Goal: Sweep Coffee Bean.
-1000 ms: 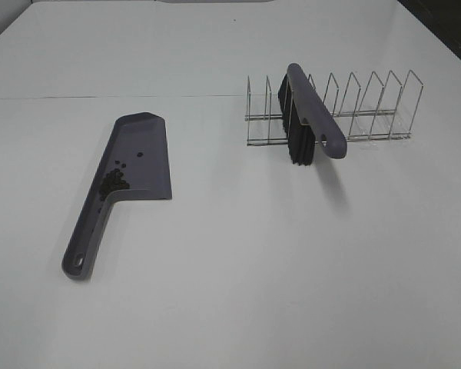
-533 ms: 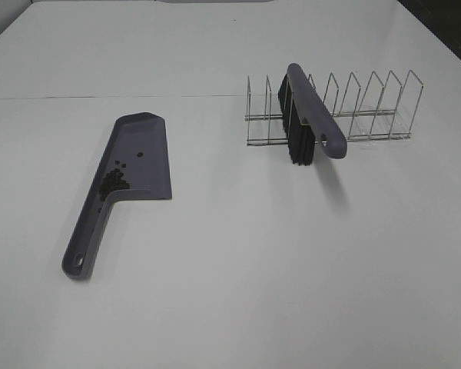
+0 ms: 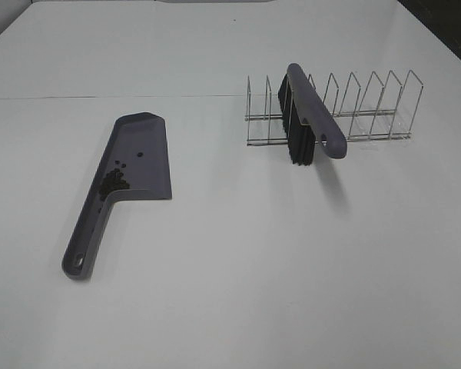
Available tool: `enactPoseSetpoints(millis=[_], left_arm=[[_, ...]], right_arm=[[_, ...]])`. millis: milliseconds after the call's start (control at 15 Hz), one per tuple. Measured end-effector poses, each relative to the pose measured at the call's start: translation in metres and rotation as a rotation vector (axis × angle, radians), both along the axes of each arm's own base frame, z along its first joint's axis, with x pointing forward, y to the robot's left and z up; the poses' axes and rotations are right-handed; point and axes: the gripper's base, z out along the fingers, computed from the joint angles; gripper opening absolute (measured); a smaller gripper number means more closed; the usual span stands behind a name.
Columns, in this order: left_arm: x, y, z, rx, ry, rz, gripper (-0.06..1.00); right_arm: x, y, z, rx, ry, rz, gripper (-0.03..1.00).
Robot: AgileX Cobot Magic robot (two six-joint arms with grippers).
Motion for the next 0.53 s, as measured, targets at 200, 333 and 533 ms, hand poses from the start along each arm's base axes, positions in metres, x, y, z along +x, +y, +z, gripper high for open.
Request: enactPoseSetpoints(millis=[200, 333, 533], left_arm=[[0.0, 0.0, 0.0, 0.0, 0.0, 0.0, 0.93], [0.0, 0.0, 0.0, 0.0, 0.0, 0.0, 0.93], [0.0, 0.0, 0.0, 0.0, 0.0, 0.0, 0.93]], right_arm=[[0.0, 0.0, 0.0, 0.0, 0.0, 0.0, 0.77], [0.0, 0.0, 0.0, 0.0, 0.0, 0.0, 0.77], [0.0, 0.0, 0.0, 0.0, 0.0, 0.0, 0.77]])
